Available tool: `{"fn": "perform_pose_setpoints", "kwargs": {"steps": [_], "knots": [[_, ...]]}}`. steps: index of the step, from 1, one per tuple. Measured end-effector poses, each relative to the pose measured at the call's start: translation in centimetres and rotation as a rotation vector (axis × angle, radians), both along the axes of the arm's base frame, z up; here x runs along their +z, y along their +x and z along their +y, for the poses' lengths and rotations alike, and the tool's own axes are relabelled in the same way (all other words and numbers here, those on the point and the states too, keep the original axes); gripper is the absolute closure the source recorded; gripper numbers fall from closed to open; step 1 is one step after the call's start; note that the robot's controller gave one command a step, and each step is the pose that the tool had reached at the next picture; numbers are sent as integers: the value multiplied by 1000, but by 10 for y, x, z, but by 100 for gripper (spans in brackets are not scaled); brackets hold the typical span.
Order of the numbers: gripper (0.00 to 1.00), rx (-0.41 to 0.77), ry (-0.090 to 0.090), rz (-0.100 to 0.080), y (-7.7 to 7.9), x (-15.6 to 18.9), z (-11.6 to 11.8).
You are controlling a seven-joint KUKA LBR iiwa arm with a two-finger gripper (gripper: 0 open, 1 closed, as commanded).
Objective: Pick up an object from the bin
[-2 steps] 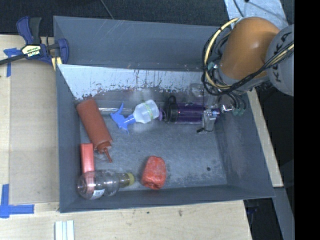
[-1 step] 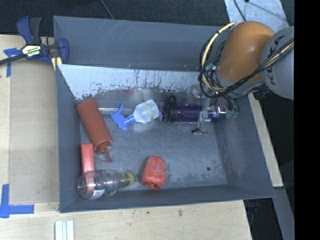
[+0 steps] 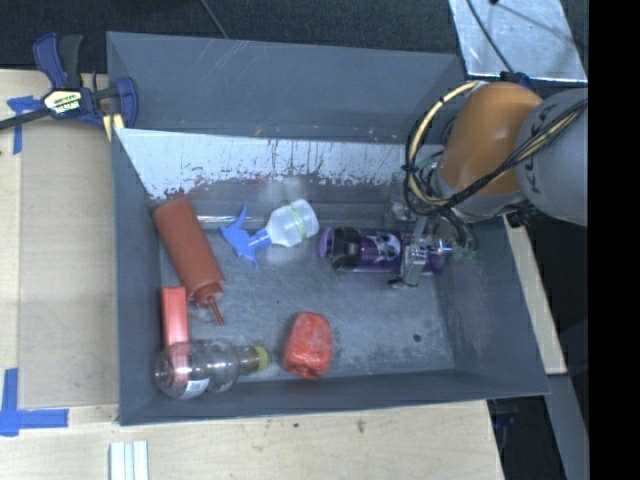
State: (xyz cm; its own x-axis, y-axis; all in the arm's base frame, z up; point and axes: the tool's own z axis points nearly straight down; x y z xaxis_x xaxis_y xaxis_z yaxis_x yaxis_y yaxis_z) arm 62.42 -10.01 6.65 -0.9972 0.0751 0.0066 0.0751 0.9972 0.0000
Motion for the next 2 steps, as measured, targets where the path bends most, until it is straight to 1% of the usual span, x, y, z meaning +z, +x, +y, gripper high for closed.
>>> {"fn": "perform_pose_setpoints", "kwargs": {"steps": [1, 2], "knots": [[100, -15, -1, -7, 3, 4, 20], [100, -15, -1, -7, 3, 4, 20]]}}
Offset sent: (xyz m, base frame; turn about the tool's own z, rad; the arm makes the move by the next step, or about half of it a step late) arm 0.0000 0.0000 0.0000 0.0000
